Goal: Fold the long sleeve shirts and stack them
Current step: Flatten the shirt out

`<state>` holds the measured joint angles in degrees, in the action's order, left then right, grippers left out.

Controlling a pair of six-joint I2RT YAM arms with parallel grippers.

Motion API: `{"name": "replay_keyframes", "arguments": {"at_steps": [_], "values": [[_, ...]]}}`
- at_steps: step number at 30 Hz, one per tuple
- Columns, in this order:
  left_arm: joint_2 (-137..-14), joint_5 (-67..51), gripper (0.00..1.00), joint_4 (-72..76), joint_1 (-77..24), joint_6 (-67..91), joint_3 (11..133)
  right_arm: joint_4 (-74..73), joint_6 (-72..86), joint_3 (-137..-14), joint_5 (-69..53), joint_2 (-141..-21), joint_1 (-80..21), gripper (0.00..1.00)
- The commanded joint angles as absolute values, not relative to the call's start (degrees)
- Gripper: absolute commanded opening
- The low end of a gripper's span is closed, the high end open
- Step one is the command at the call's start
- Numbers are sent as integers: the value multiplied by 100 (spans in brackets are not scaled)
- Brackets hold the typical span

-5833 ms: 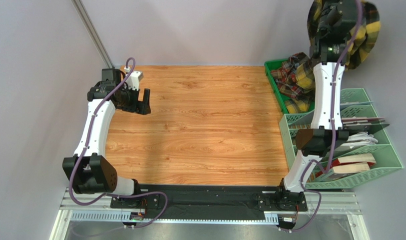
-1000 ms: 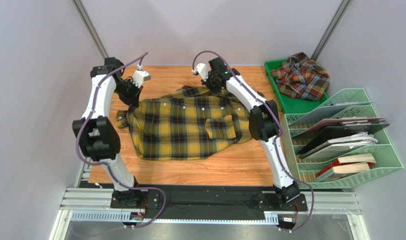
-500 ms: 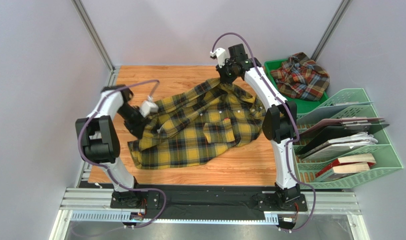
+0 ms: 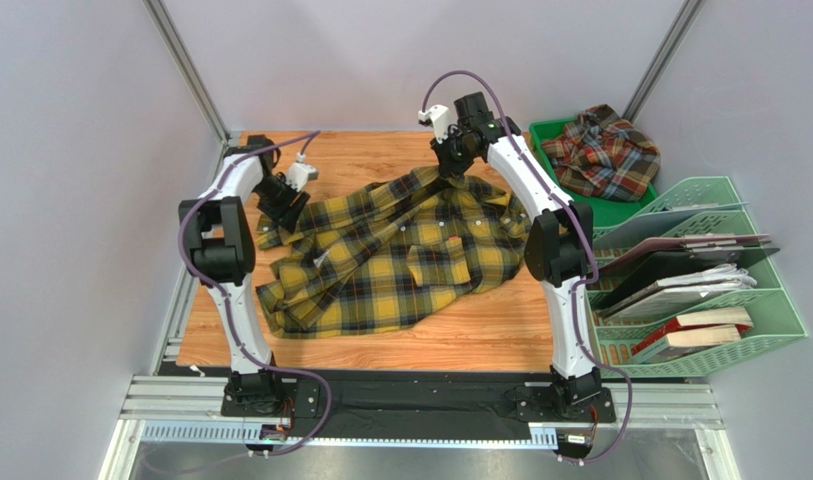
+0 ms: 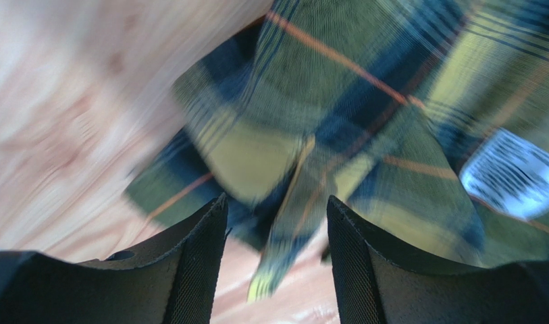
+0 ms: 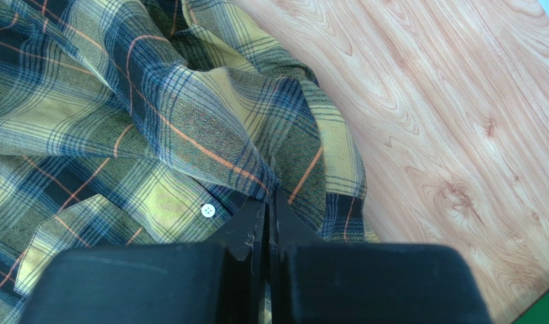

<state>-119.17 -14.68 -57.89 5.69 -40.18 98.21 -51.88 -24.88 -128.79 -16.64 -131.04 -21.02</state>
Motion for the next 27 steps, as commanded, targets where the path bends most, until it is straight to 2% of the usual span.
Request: {"name": "replay_keyframes", "arguments": {"at_steps": [1, 3, 4, 6, 7, 8, 11, 12, 14, 16, 19, 22, 23, 24, 26, 27], "values": [[-12251, -915, 62, -5607, 422, -3814, 10151, -5212, -2435, -13008, -1679, -13157, -2092, 0], [-12383, -835, 61, -5677, 396, -3902, 10221, -5212, -2408, -13130, -1661, -13271, -2083, 0], [-12549, -800, 52, -5730, 369, -3911, 10265, -5203, -2373, -13174, -1652, -13332, -2092, 0], [-12752, -581, 33, -5818, 378, -3815, 10554, -5160, -2329, -13315, -1617, -13534, -2083, 0], [-12944, -476, 11, -5827, 430, -3754, 10704, -5142, -2286, -13550, -1565, -13613, -2092, 0], [-13051, -335, 1, -5845, 457, -3683, 10888, -5107, -2216, -13692, -1495, -13701, -2066, 0], [-13455, -377, 0, -6072, 685, -3297, 12125, -4931, -1988, -14299, -1319, -13957, -2083, 0], [-13647, -474, 0, -6386, 738, -3087, 13025, -4731, -1908, -14387, -1266, -13948, -2083, 0], [-13720, -999, 0, -6722, 835, -2936, 14300, -4467, -1750, -14467, -1257, -13730, -2074, 0], [-13396, -1788, 0, -7066, 809, -2874, 14694, -4325, -1574, -14397, -1475, -13205, -2022, 0], [-12220, -3035, 0, -7312, 564, -3049, 14153, -4306, -1249, -13906, -2080, -12527, -1846, 0], [-10613, -3838, 0, -7759, -164, -3944, 12582, -4736, -1239, -12967, -2957, -11516, -1618, 0], [-10199, -3910, 0, -7909, -428, -4181, 11620, -5198, -1387, -12685, -3188, -10974, -1608, 0], [-9369, -3937, 0, -7954, -1057, -4566, 11114, -5464, -1719, -11995, -3321, -10734, -1608, 0], [-8582, -3964, 0, -7981, -1789, -4807, 9704, -6357, -2177, -11271, -3682, -10050, -1600, 0], [-7960, -3946, 0, -7937, -2559, -4842, 9277, -6650, -2388, -10641, -3735, -9820, -1600, 0]]}}
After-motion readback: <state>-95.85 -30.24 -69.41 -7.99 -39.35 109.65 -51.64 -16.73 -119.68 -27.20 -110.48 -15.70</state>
